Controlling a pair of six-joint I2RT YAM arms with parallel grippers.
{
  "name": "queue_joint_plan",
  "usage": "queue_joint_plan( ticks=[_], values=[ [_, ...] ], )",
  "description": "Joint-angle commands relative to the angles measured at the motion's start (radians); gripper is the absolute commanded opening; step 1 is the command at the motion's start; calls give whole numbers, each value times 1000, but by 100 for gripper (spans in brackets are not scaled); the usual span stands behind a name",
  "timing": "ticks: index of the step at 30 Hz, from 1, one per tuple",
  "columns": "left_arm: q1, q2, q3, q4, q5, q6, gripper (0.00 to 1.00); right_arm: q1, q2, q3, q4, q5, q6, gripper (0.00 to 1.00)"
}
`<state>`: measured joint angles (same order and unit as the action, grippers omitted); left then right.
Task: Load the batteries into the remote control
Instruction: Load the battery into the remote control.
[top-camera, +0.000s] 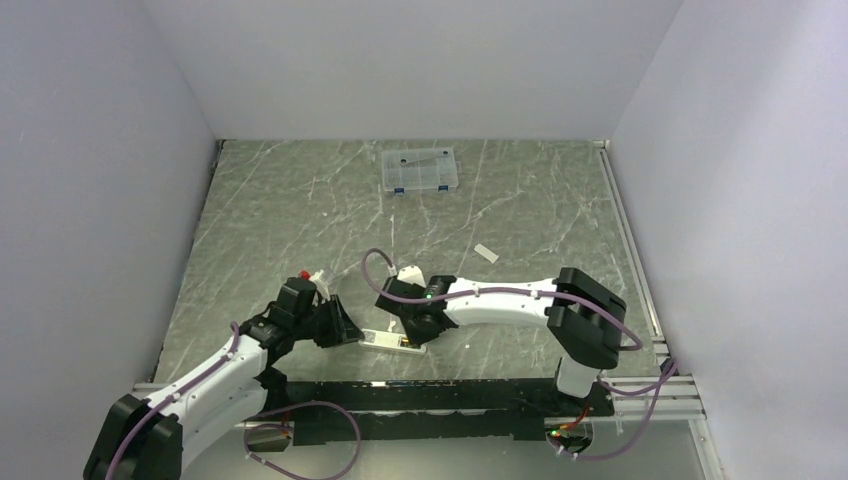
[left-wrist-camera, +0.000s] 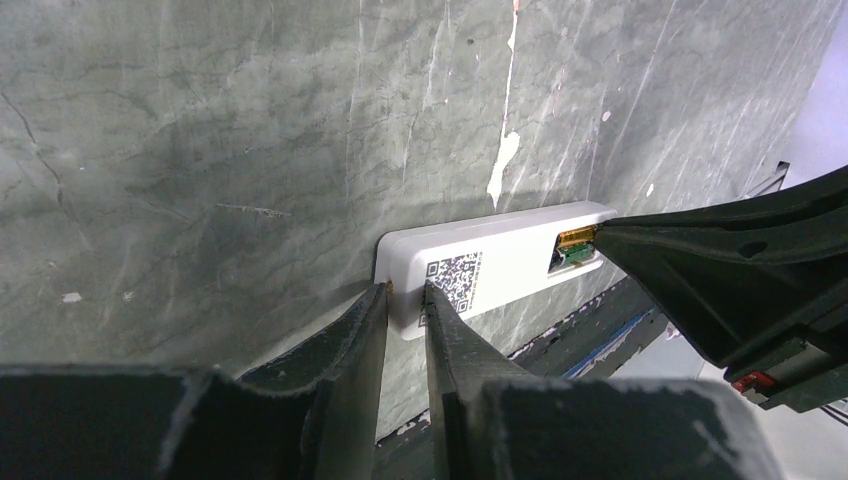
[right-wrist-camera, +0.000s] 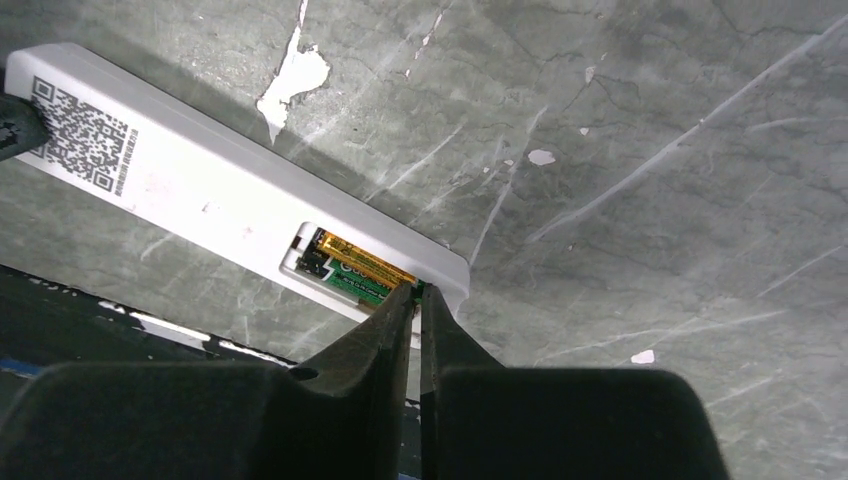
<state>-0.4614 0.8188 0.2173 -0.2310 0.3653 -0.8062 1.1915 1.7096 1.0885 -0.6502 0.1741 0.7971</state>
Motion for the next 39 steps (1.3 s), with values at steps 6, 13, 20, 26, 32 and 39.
queue_joint_plan(
  ticks=[6, 13, 20, 26, 32, 39],
  values=[
    [-2, -19, 24, -32, -7, 13, 27, 19, 77, 99, -42, 67, -58, 12],
    [-2, -12, 25, -31, -6, 18, 27, 19, 82, 160, -94, 108, -81, 12],
    [-2, -16, 31, -40, -11, 20, 28, -8, 12, 152, -101, 137, -105, 15],
    [-2, -17, 46, -57, -15, 28, 30, -69, -75, 101, -79, 143, -150, 20],
    [-2, 0, 61, -60, -12, 39, 33, -163, -181, 6, 3, 141, -223, 34],
    [-2, 11, 94, -73, -18, 53, 45, -340, -263, -72, 95, 84, -327, 50]
  ],
)
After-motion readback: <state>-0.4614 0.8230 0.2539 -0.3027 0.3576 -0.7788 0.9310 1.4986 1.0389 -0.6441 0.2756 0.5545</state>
